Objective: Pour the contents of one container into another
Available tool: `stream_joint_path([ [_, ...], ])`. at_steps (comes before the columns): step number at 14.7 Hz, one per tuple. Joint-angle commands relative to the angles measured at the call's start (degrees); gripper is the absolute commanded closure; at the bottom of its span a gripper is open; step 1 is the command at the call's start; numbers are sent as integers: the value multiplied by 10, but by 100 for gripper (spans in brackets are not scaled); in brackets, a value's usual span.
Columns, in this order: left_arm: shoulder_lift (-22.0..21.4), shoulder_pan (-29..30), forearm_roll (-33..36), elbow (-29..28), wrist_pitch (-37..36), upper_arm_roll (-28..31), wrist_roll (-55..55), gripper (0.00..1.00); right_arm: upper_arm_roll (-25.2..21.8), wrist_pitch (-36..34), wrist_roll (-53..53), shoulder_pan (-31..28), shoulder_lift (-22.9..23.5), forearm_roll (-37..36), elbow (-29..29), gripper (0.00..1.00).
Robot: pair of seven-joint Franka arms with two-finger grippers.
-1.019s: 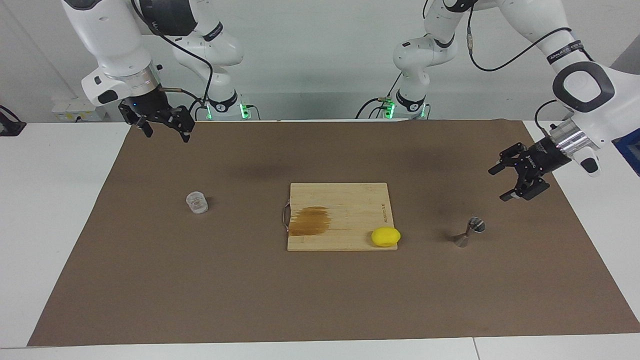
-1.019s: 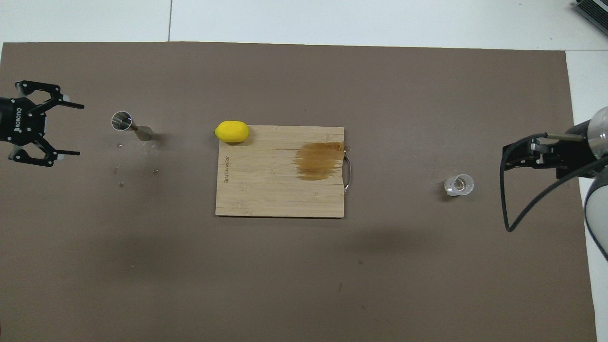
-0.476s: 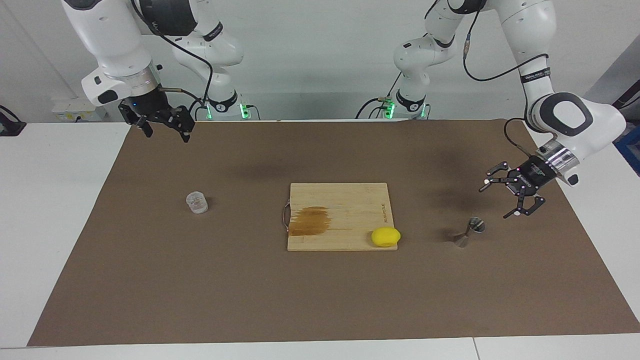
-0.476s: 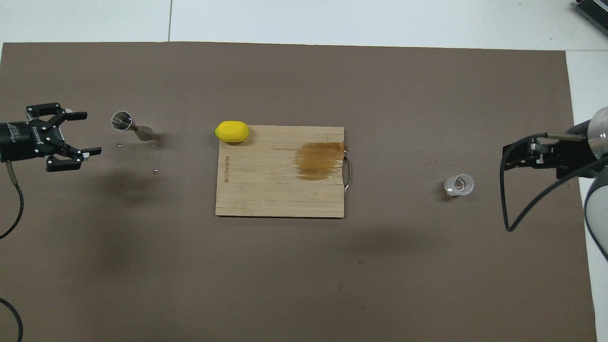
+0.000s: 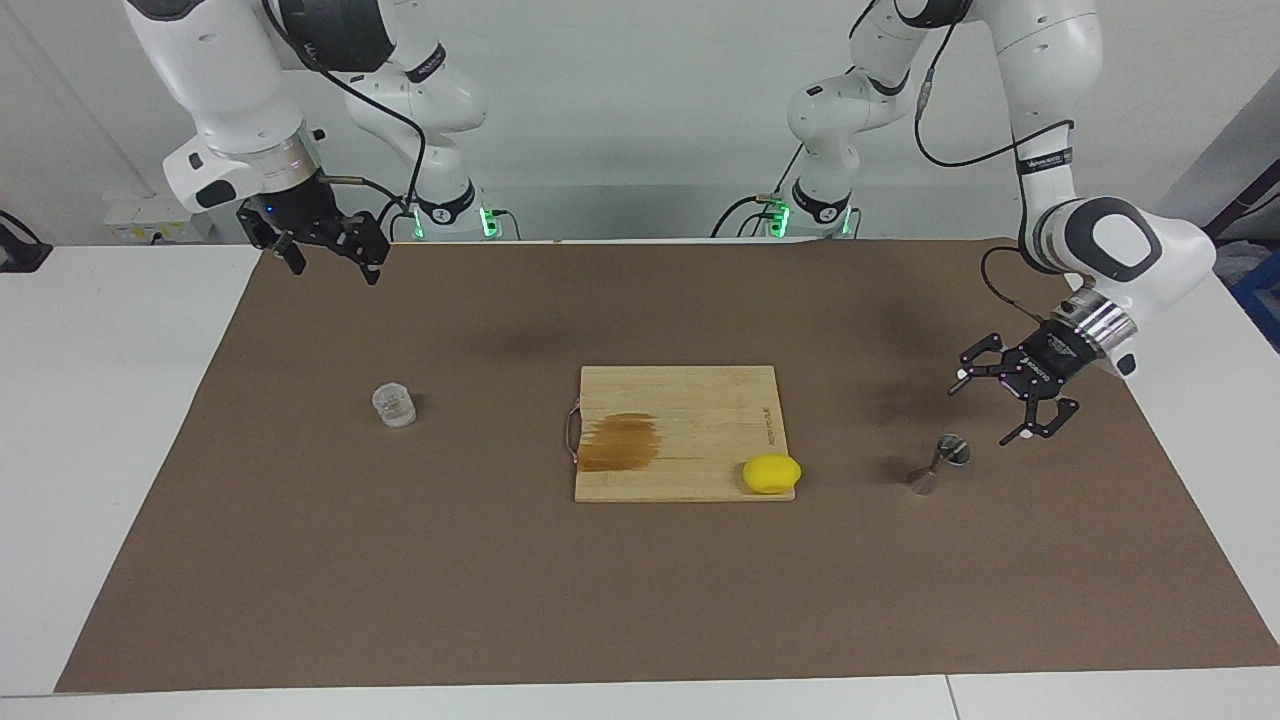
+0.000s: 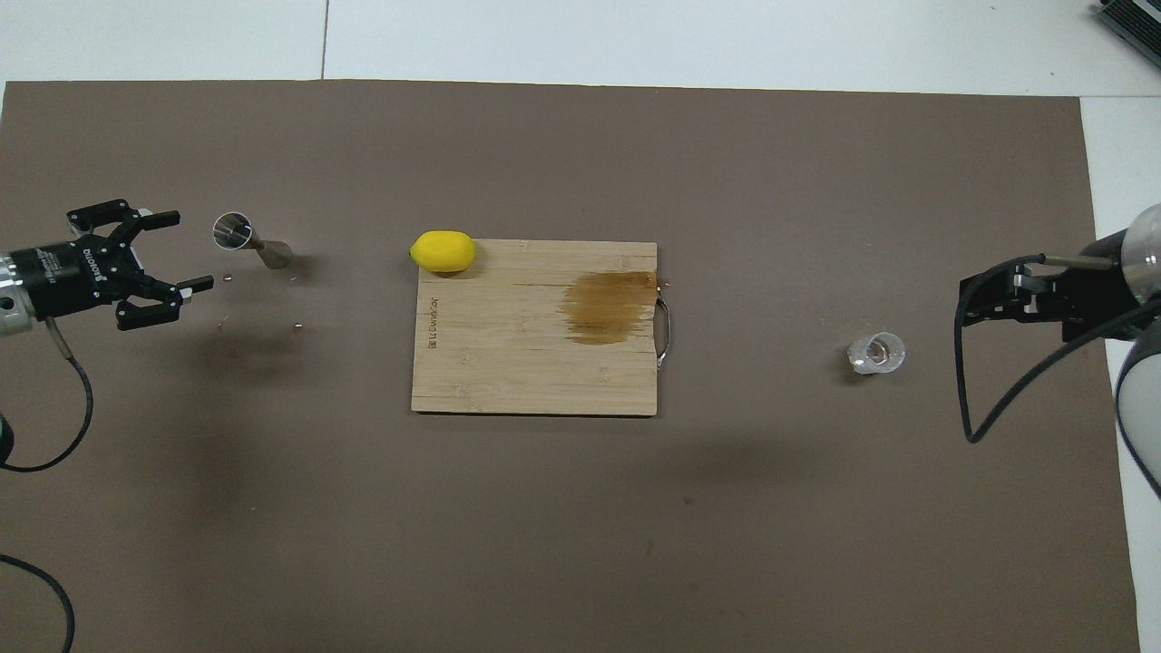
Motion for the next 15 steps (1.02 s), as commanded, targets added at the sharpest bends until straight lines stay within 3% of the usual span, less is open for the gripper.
stream_joint_path([
  [1,4,-7,-48,-23,30,2,26,0,2,-2,-14,-1,-3,2,-4,0],
  [15,13,-32,-130,-49,54,1,95,2,2,-6,-16,-7,-3,2,-5,0],
])
